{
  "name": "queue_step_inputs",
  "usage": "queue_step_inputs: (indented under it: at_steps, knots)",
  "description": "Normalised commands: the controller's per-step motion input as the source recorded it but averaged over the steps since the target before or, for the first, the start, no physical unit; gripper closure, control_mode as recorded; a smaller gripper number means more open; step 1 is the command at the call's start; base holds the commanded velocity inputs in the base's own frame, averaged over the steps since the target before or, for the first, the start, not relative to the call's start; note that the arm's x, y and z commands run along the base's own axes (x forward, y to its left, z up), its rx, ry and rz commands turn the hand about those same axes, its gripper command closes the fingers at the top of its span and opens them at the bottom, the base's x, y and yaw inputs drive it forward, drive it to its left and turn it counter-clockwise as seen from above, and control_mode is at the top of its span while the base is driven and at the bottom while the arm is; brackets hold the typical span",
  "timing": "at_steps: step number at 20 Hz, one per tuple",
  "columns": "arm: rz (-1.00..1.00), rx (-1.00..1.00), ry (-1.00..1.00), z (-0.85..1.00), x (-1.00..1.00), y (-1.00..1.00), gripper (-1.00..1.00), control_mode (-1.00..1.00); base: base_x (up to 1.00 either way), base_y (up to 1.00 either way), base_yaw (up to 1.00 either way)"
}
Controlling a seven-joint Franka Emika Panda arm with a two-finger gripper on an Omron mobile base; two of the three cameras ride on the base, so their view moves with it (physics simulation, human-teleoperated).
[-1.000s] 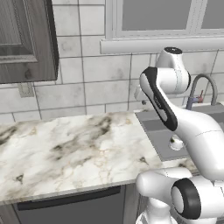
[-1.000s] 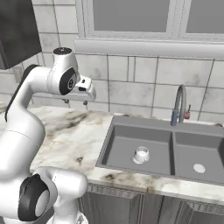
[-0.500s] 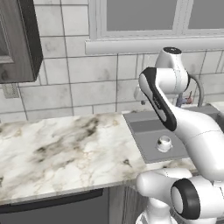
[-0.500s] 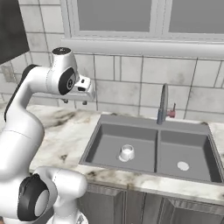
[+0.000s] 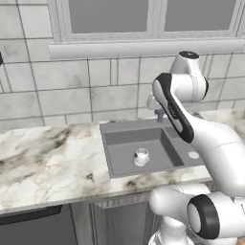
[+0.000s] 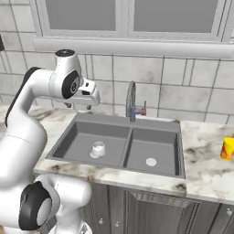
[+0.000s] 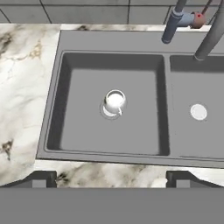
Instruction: Move any existing items from the left basin to the right basin for drying. Then move the cup from the counter to the left basin of the sink for washing.
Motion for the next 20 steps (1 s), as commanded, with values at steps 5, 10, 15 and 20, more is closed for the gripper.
queue_step_inputs:
  at_steps: [5, 10, 15, 20]
  knots:
    - [0.0, 0.0, 0.0, 0.0, 0.0, 0.0, -1.0, 1.0, -0.32, -0.66, 0.0]
    - [0.0, 0.0, 0.0, 0.0, 0.0, 0.0, -1.0, 1.0, -0.09, -0.67, 0.0]
    - [0.0, 0.0, 0.0, 0.0, 0.0, 0.0, -1.0, 1.0, 0.0, -0.66, 0.01]
    - [0.0, 0.0, 0.0, 0.0, 0.0, 0.0, -1.0, 1.0, 0.2, -0.49, 0.0]
